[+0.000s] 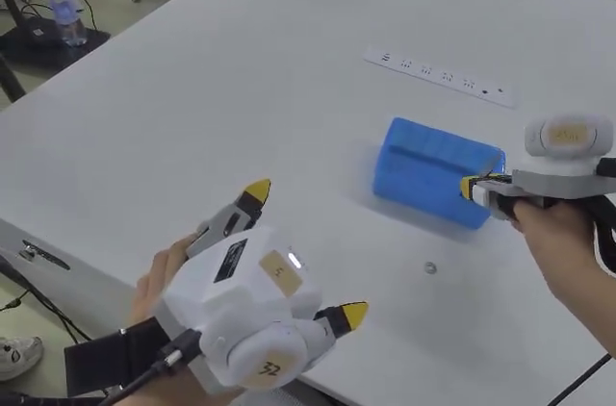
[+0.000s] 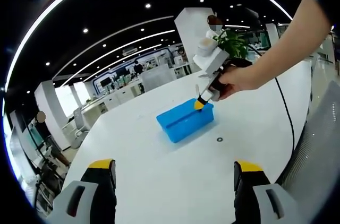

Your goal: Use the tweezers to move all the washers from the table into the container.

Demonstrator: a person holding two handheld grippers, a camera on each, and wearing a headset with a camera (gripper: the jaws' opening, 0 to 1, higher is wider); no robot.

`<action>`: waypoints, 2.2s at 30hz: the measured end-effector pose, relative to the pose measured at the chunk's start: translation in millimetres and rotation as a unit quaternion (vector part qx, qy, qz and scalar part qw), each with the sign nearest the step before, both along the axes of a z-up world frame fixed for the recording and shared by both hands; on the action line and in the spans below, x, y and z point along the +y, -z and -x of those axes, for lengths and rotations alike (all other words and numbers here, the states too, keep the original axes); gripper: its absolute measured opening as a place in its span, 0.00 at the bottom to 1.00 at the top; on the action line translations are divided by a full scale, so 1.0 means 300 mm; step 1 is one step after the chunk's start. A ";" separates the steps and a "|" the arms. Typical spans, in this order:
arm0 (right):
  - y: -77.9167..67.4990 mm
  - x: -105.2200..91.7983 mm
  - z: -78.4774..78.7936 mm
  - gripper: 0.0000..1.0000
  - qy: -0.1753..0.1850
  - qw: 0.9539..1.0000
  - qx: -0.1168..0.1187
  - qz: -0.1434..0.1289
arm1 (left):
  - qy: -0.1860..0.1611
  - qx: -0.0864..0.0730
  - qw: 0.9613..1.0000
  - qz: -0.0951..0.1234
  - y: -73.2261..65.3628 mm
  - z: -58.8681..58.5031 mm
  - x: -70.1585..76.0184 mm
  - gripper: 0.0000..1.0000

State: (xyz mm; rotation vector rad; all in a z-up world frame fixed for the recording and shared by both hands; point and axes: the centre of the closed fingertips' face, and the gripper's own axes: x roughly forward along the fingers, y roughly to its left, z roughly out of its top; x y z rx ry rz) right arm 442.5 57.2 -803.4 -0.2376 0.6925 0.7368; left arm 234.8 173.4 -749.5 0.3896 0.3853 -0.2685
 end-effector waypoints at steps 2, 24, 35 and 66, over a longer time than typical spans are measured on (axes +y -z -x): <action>-0.040 -0.004 0.020 0.03 0.003 1.000 -0.004 -0.012 | 0.000 -0.001 1.000 0.001 -0.001 0.000 0.000 0.95; -0.168 0.014 0.215 0.03 -0.051 0.997 -0.031 -0.058 | 0.001 -0.003 1.000 -0.001 -0.002 0.000 -0.002 0.95; -0.009 -0.002 0.313 0.03 -0.057 0.998 0.014 -0.026 | -0.001 -0.004 1.000 0.000 -0.004 0.000 0.000 0.94; 0.065 0.002 0.346 0.03 -0.057 0.998 0.005 -0.015 | 0.006 0.001 1.000 -0.003 0.001 0.002 -0.009 0.94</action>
